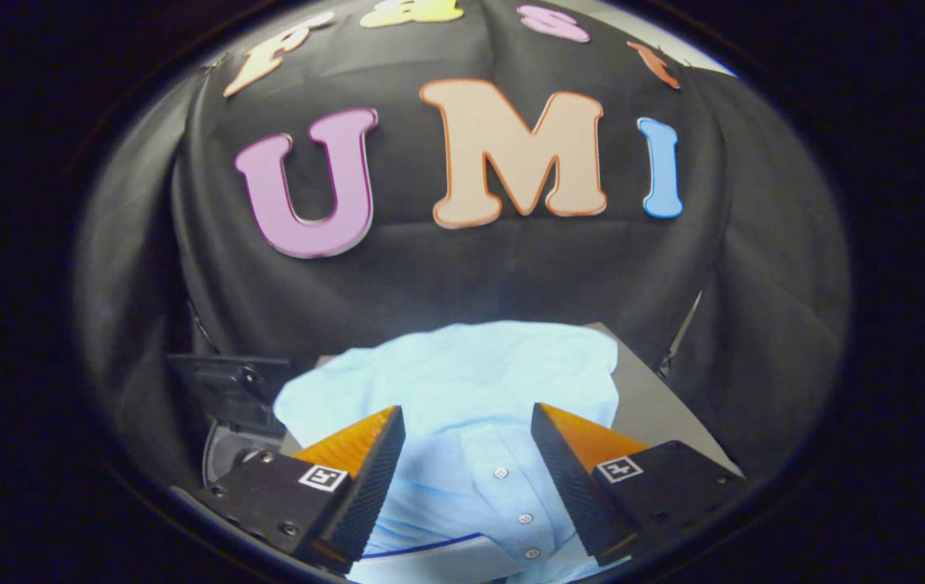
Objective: Put the clothes into the washing machine and then close the washing machine lid.
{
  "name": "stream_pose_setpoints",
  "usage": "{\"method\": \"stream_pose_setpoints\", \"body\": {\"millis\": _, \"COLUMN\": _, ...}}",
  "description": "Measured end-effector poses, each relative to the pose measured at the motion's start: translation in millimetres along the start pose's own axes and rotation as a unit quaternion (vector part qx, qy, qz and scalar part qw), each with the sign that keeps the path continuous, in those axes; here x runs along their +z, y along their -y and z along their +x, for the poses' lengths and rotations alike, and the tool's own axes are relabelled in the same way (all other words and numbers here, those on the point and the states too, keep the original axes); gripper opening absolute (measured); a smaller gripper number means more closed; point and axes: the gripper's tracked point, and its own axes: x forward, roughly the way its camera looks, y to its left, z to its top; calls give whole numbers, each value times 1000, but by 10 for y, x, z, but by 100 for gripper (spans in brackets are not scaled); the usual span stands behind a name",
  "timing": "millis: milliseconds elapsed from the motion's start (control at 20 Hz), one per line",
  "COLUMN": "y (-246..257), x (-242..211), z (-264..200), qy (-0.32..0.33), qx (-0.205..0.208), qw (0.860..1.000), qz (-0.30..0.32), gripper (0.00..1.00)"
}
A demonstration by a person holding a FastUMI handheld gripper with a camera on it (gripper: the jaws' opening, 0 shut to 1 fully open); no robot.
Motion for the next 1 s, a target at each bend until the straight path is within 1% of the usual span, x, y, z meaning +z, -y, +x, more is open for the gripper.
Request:
{"method": "stream_pose_setpoints", "body": {"millis": 150, "y": 68, "x": -172, "z": 191, "qy": -41, "qx": -16, "qw": 999, "qz": -18, "gripper": 96}}
{"method": "stream_pose_setpoints", "body": {"millis": 200, "y": 76, "x": -283, "z": 238, "qy": -62, "qx": -11, "qw": 998, "qz": -24, "gripper": 97}}
{"method": "stream_pose_setpoints", "body": {"millis": 250, "y": 47, "x": -301, "z": 259, "qy": -71, "qx": 3, "qw": 997, "qz": -13, "gripper": 97}}
{"method": "stream_pose_setpoints", "body": {"millis": 300, "y": 50, "x": -226, "z": 278, "qy": -48, "qx": 10, "qw": 999, "qz": 1, "gripper": 98}}
{"method": "stream_pose_setpoints", "body": {"millis": 350, "y": 64, "x": -258, "z": 287, "qy": -59, "qx": 14, "qw": 998, "qz": 6, "gripper": 99}}
{"method": "stream_pose_setpoints", "body": {"millis": 400, "y": 123, "x": -280, "z": 273, "qy": -58, "qx": 11, "qw": 998, "qz": 4, "gripper": 97}}
{"method": "stream_pose_setpoints", "body": {"millis": 450, "y": 115, "x": -261, "z": 305, "qy": -47, "qx": 20, "qw": 999, "qz": 12, "gripper": 83}}
{"method": "stream_pose_setpoints", "body": {"millis": 500, "y": 133, "x": -275, "z": 286, "qy": -59, "qx": 20, "qw": 998, "qz": 25, "gripper": 69}}
{"method": "stream_pose_setpoints", "body": {"millis": 600, "y": 174, "x": -291, "z": 279, "qy": -52, "qx": 16, "qw": 997, "qz": 53, "gripper": 40}}
{"method": "stream_pose_setpoints", "body": {"millis": 650, "y": 137, "x": -322, "z": 194, "qy": -52, "qx": 30, "qw": 997, "qz": 57, "gripper": 26}}
{"method": "stream_pose_setpoints", "body": {"millis": 700, "y": 42, "x": -317, "z": 140, "qy": -30, "qx": 60, "qw": 997, "qz": 39, "gripper": 11}}
{"method": "stream_pose_setpoints", "body": {"millis": 750, "y": -2, "x": -367, "z": 80, "qy": -32, "qx": 82, "qw": 996, "qz": 30, "gripper": 10}}
{"method": "stream_pose_setpoints", "body": {"millis": 800, "y": 37, "x": -349, "z": 15, "qy": -14, "qx": 86, "qw": 995, "qz": 56, "gripper": 5}}
{"method": "stream_pose_setpoints", "body": {"millis": 900, "y": 70, "x": -138, "z": -109, "qy": 40, "qx": 95, "qw": 989, "qz": 108, "gripper": 1}}
{"method": "stream_pose_setpoints", "body": {"millis": 950, "y": 80, "x": 3, "z": -204, "qy": 65, "qx": 101, "qw": 985, "qz": 122, "gripper": 1}}
{"method": "stream_pose_setpoints", "body": {"millis": 1000, "y": 74, "x": 76, "z": -310, "qy": 73, "qx": 105, "qw": 983, "qz": 132, "gripper": 0}}
